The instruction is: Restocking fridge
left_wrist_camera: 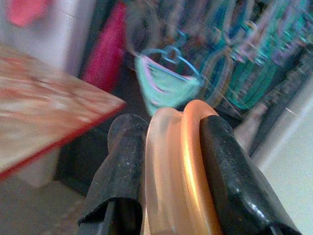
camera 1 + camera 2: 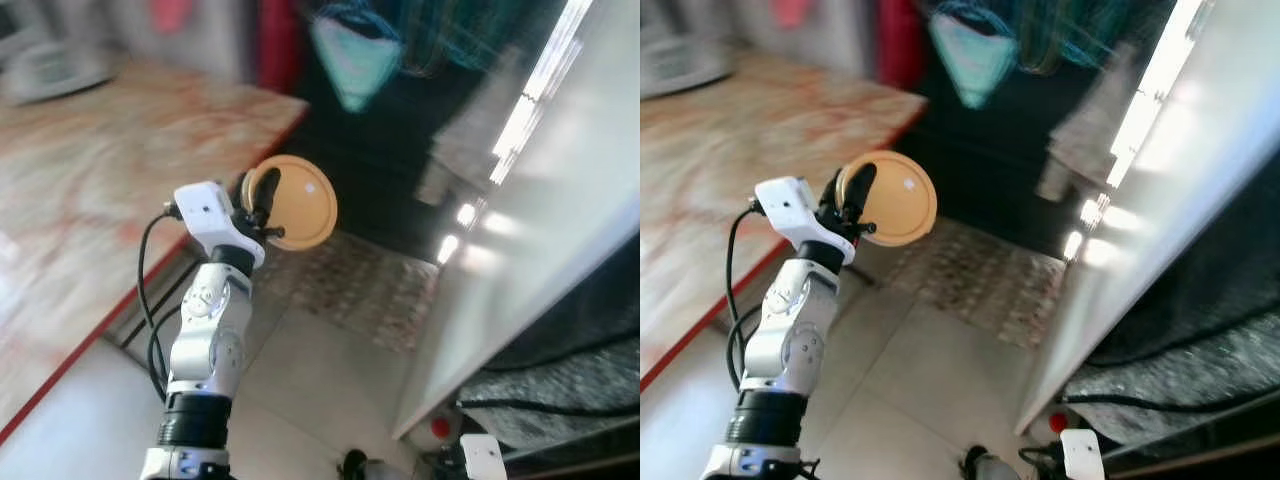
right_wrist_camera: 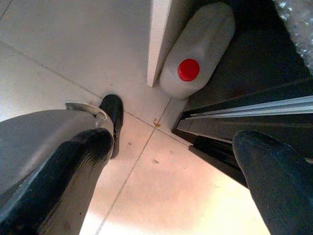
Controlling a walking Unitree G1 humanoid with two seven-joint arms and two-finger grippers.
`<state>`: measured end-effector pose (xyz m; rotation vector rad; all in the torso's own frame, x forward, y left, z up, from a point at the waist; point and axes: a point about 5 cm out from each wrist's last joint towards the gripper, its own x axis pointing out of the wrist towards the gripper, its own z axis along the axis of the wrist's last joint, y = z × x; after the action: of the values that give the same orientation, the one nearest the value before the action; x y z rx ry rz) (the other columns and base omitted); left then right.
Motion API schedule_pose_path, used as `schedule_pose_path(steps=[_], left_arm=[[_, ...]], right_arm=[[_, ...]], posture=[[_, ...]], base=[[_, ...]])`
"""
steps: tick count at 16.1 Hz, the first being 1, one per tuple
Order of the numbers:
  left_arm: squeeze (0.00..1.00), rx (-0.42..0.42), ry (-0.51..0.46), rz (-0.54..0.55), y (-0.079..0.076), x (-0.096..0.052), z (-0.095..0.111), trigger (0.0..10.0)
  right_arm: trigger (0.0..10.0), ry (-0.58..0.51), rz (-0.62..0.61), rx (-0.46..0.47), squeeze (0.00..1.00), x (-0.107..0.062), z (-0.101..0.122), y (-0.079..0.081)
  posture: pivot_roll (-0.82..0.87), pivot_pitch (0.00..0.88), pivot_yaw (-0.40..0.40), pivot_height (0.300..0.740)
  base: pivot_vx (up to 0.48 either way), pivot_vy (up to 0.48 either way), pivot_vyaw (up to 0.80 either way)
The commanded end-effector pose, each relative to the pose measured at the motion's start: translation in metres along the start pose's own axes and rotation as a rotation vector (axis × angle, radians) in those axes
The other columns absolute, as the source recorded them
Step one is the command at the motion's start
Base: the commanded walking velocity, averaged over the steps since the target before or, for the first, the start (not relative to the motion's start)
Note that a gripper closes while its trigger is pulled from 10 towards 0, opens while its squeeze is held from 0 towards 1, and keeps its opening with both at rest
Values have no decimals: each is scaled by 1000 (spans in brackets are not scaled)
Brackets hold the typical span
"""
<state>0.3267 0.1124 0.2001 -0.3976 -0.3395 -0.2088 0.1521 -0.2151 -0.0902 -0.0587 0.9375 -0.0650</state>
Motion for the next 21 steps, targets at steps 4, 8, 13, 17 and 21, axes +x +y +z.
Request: schedule_pose_path(steps=[4,8,13,17,21], left_arm=[[0,7,-13,2,1,1,3,10000],[0,2,-18,40,7,1,3,10000],[0,4,-12,217,34,-3,-3,10000],[0,13,348,603,120,-53,-70,10000],[0,-83,660,930,162,-134,-116,10000]], right_arm=[[10000,10,11,6,0,0,-1,1],[10000,12,20,8,0,0,-1,1],[10000,16,40,11,0,0,-1,3],[10000,18,48,16,0,1,0,4],[10000,21,55,21,0,1,0,5]], posture=[[-57,147,26,740],[-60,150,27,740],[-59,152,28,740],[-55,151,36,740],[-51,152,36,740]], base=[[0,0,-775],[0,0,-775],[0,0,-775],[0,0,-775],[0,0,-775]])
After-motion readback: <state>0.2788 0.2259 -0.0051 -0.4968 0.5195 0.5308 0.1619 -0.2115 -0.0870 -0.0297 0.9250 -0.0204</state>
